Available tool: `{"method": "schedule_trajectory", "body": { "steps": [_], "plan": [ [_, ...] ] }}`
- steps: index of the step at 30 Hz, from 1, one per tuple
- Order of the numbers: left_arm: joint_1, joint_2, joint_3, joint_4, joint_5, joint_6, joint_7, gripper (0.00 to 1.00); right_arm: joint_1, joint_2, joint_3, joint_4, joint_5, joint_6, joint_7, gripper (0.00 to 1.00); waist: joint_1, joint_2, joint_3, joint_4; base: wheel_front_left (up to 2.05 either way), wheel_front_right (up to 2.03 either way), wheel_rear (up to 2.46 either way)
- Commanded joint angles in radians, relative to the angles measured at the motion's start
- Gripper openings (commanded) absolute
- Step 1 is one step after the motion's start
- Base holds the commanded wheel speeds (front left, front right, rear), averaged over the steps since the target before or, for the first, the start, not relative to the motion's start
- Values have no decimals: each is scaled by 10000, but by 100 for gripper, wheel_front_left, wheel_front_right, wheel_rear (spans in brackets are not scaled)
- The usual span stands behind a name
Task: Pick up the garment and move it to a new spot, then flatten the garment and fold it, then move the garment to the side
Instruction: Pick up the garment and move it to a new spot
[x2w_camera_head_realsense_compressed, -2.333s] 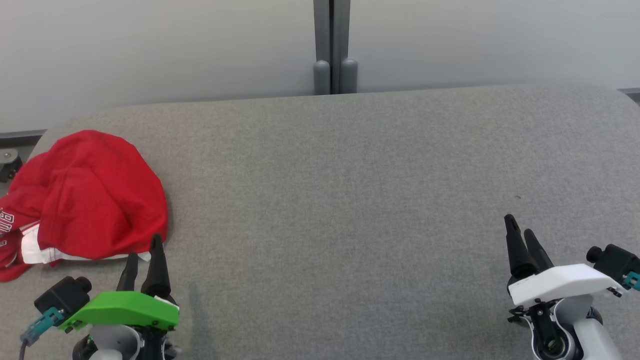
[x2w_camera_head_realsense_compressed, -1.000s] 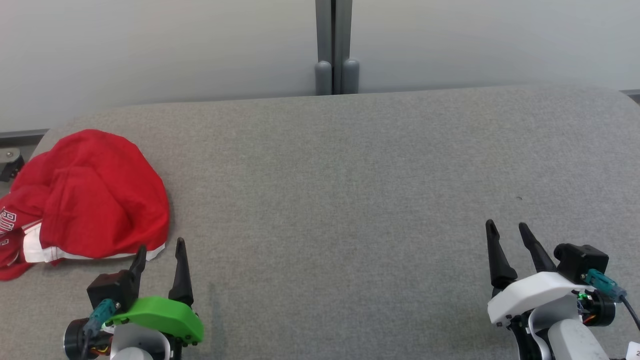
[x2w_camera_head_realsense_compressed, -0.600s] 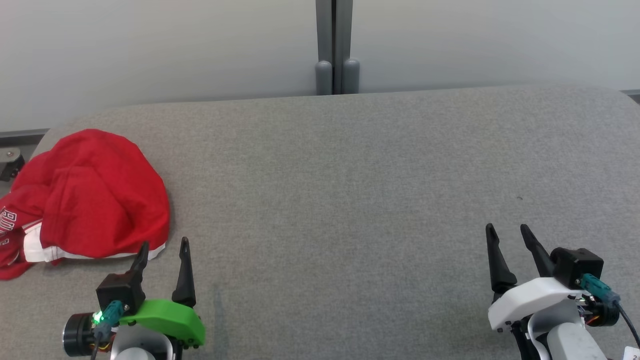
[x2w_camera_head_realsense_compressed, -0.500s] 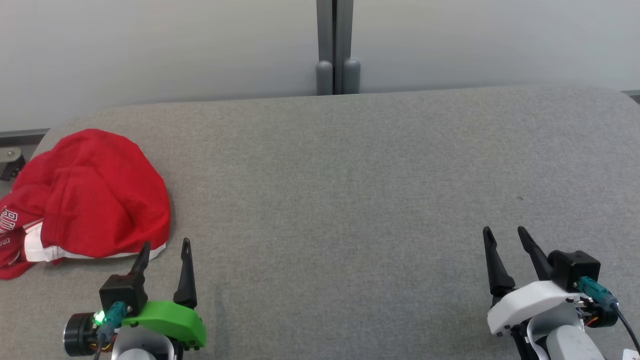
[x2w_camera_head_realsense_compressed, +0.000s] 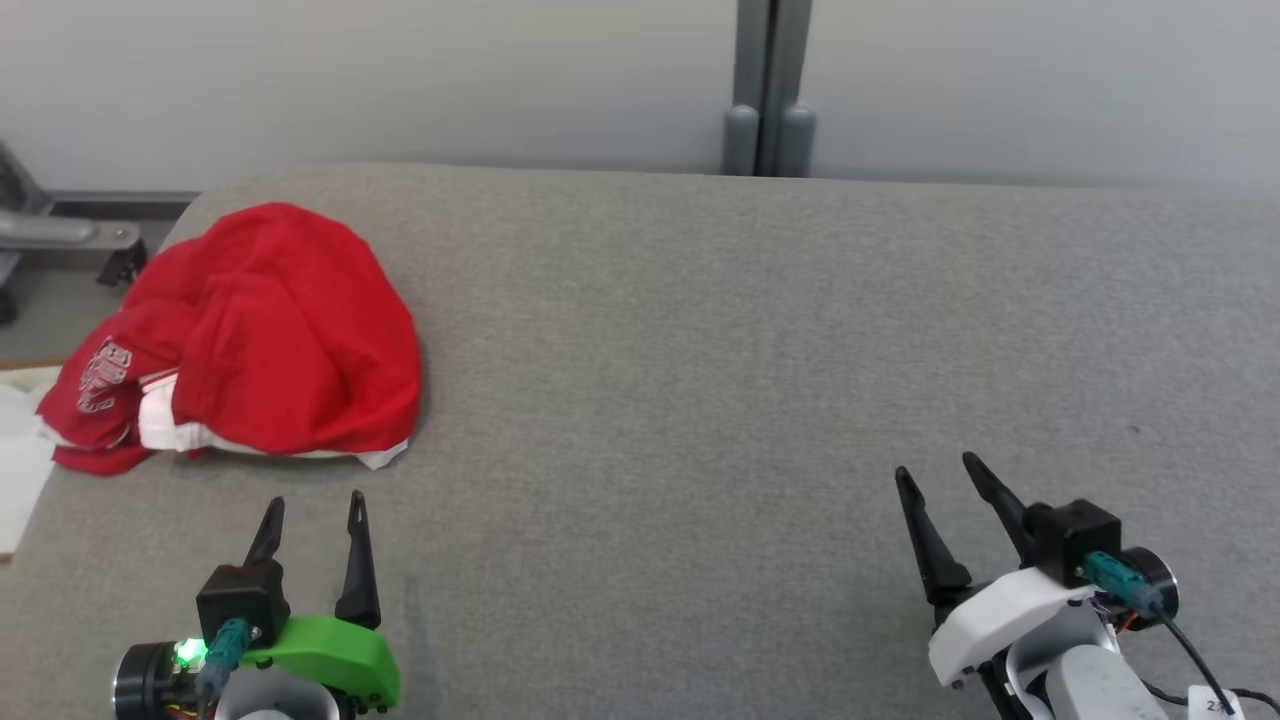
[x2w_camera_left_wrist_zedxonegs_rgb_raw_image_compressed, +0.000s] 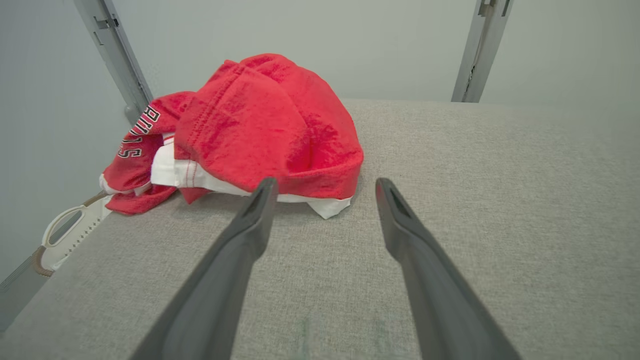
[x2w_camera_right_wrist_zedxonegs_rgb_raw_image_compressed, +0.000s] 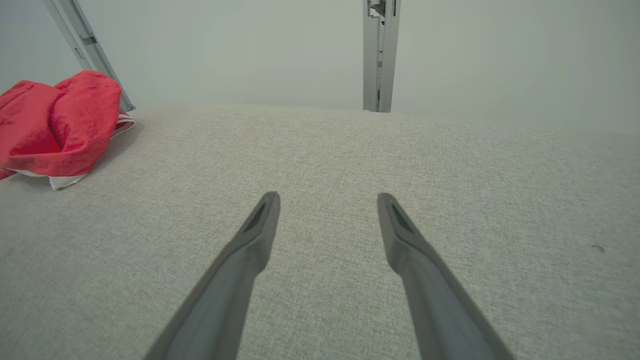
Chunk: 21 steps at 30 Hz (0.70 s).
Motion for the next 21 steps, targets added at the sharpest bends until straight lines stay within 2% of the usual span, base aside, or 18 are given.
{"method": "schedule_trajectory", "body": {
  "steps": [1, 8, 13, 18, 21],
  "plan": [
    [78, -26, 112, 73, 220, 4, -81, 100, -197, -44, 157, 58, -293, 4, -84, 100, 0, 0, 217, 968, 0, 0, 0],
    [113, -126, 704, 373, 589, -27, -198, 100, -536, -50, 746, 286, -747, 1, -206, 100, 0, 0, 585, 2469, 0, 0, 0],
    [194, -232, 1191, 489, 842, -104, -279, 100, -744, -61, 971, 427, -1123, 1, -286, 100, 0, 0, 938, 3214, 0, 0, 0],
    [150, -345, 1508, 511, 804, -254, -273, 100, -892, -62, 970, 475, -1239, -1, -284, 100, 0, 0, 1267, 3363, 0, 0, 0],
    [-170, -419, 1547, 596, 588, -540, -273, 100, -1021, -58, 973, 489, -1363, -1, -285, 100, 0, 0, 1520, 3282, 0, 0, 0]
  ]
}}
